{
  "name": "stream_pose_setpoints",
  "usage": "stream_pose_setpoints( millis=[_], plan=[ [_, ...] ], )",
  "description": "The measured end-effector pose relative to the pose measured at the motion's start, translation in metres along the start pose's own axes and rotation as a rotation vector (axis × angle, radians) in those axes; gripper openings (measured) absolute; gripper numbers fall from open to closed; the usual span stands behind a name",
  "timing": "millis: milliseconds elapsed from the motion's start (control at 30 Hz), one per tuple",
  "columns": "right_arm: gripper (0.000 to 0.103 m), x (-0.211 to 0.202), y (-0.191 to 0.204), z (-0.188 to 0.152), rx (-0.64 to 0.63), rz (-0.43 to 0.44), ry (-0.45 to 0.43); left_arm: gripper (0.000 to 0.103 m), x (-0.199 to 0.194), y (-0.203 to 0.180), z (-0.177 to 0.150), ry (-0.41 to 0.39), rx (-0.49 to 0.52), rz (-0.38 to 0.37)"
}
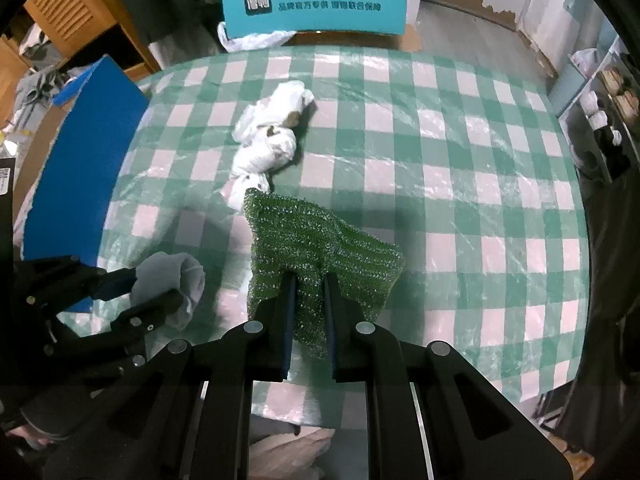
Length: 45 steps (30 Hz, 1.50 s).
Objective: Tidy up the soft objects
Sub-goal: 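Grasp the grey sock with the left tool while the right tool lifts the green mesh cloth, then carry the grey sock and green mesh cloth in both tools over the box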
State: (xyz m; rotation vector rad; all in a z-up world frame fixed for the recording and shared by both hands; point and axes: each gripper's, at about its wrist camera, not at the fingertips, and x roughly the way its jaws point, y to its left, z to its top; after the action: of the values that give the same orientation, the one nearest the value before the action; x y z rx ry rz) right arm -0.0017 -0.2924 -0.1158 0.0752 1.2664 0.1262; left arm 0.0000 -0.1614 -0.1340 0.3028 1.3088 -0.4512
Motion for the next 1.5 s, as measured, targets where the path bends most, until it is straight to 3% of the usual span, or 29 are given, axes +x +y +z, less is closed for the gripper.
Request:
stream_pose_setpoints(
  millis=[1500],
  plan=[
    [0.011, -0.076, 0.076, 0.026, -0.141, 0.059, -0.172, 0.025, -0.085, 0.048, 0.002, -0.179, -0.095, 0.084]
  ],
)
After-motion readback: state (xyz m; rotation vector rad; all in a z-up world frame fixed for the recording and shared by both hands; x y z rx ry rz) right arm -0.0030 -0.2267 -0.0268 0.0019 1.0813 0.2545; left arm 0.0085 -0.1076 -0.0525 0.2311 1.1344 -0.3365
